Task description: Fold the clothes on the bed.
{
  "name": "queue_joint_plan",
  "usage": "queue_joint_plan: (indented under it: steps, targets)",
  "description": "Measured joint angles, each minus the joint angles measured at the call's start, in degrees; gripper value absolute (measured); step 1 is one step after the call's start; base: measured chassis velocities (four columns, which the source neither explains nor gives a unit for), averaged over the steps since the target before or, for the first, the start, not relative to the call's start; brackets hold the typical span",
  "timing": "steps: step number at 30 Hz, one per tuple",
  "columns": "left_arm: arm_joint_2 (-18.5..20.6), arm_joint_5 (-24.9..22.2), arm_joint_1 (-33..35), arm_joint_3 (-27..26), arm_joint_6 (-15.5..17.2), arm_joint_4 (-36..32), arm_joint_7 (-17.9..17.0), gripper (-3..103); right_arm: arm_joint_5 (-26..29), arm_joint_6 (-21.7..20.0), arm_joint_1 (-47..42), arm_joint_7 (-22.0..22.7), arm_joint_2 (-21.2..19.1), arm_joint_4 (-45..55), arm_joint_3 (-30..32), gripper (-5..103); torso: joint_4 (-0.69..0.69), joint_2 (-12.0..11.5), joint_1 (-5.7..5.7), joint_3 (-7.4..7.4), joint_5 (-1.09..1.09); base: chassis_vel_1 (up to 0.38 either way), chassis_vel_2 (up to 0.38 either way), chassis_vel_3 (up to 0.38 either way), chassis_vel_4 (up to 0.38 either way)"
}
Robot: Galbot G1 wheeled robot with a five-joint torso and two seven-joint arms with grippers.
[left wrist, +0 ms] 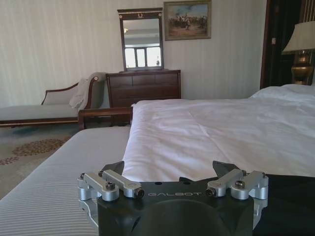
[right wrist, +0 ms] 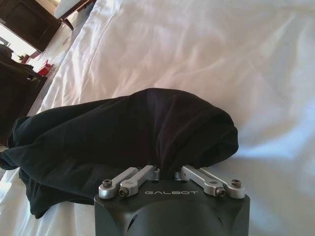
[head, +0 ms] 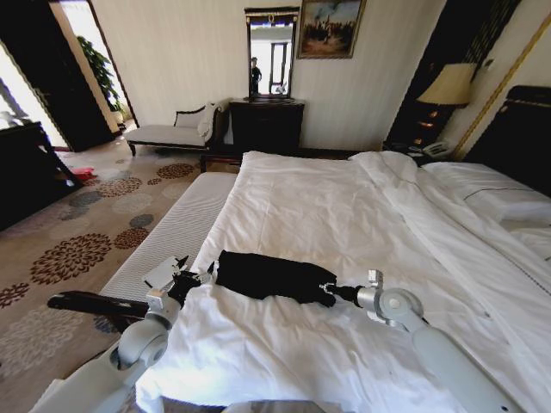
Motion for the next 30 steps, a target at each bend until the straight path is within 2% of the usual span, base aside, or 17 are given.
queue_joint_plan:
  steps: [10, 20, 30]
  targets:
    - [-1.3, 0.19, -0.29, 0.1, -0.16, 0.27, 0.11, 100, -0.11, 0.0, -1.41, -0.01, -4.72, 2.0, 4.01, 7, 0.0, 0.0, 0.0, 0.0, 0.0, 0.0, 0.0, 0.0, 0.0]
    - [-1.63, 0.1, -0.55, -0.06, -0.34, 0.32, 0.27, 100, 1.09, 0.0, -1.2, 0.71, -7.69, 2.69, 5.36, 7, 0.0, 0.0, 0.0, 0.0, -0.01, 0.0, 0.0, 0.0, 0.0]
    - [-2.13, 0.07, -1.12, 0.08, -0.61, 0.63, 0.56, 100, 1.79, 0.0, -0.43, 0.09, -12.38, 1.09, 6.73, 7, -0.01, 0.0, 0.0, 0.0, 0.0, 0.0, 0.0, 0.0, 0.0]
